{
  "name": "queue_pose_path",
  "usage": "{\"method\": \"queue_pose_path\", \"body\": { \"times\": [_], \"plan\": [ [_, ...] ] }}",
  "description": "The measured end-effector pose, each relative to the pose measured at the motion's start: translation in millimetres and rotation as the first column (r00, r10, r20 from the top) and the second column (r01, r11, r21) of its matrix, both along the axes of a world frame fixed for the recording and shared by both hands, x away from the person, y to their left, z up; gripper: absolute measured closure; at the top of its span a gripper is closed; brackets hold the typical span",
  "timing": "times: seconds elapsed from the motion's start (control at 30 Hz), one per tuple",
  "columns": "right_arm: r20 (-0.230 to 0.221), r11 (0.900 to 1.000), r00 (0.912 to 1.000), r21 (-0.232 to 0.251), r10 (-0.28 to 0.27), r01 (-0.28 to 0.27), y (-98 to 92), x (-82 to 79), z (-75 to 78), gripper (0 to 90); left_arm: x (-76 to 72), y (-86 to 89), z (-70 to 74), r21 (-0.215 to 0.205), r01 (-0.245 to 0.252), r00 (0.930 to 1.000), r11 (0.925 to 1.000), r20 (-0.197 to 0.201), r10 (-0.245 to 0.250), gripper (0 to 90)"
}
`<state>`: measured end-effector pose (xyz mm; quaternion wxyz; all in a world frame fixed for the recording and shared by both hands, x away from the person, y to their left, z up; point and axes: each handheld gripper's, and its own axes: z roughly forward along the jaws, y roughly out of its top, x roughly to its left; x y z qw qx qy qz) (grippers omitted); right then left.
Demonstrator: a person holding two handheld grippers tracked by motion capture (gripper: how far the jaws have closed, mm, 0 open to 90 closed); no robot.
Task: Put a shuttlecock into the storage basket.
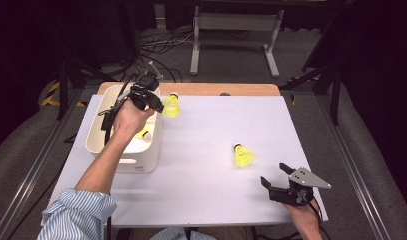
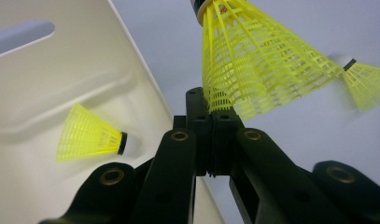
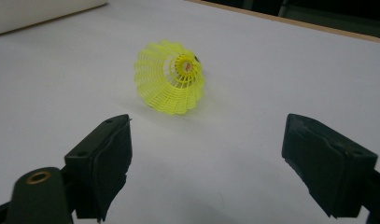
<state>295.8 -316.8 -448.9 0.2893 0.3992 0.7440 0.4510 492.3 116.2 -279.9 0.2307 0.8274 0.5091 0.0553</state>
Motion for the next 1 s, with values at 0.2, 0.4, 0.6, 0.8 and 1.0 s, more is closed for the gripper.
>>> {"method": "queue_pose_path", "body": {
  "times": [0.2, 0.4, 0.6, 0.8, 1.0],
  "plan": [
    [0.000, 1.000, 1.0000, -0.003, 0.001, -0.001, -0.1, 0.2, -0.1, 16.6, -0.3, 3.1, 1.1, -0.003, -0.002, 1.0000, 1.0000, 0.004, 0.002, 89.3],
    [0.000, 1.000, 1.0000, -0.002, 0.000, 0.000, -0.1, 0.1, -0.1, 16.6, -1.4, 7.8, 3.1, -0.010, -0.014, 0.9999, 0.9999, 0.008, 0.014, 89.3],
    [0.001, 1.000, 1.0000, -0.003, -0.001, 0.001, -0.1, 0.1, 0.0, 16.6, -1.4, 12.4, 3.4, -0.015, -0.021, 0.9997, 0.9997, 0.009, 0.021, 89.3],
    [0.000, 1.000, 1.0000, -0.003, -0.001, 0.001, -0.1, 0.1, -0.1, 16.6, -1.8, 17.8, 3.9, -0.019, -0.030, 0.9995, 0.9994, 0.010, 0.030, 89.3],
    [0.000, 1.000, 1.0000, -0.004, -0.001, 0.001, 0.0, 0.1, -0.1, 16.6, -2.5, 22.4, 4.4, -0.019, -0.036, 0.9993, 0.9992, 0.013, 0.036, 89.3]
  ]
}}
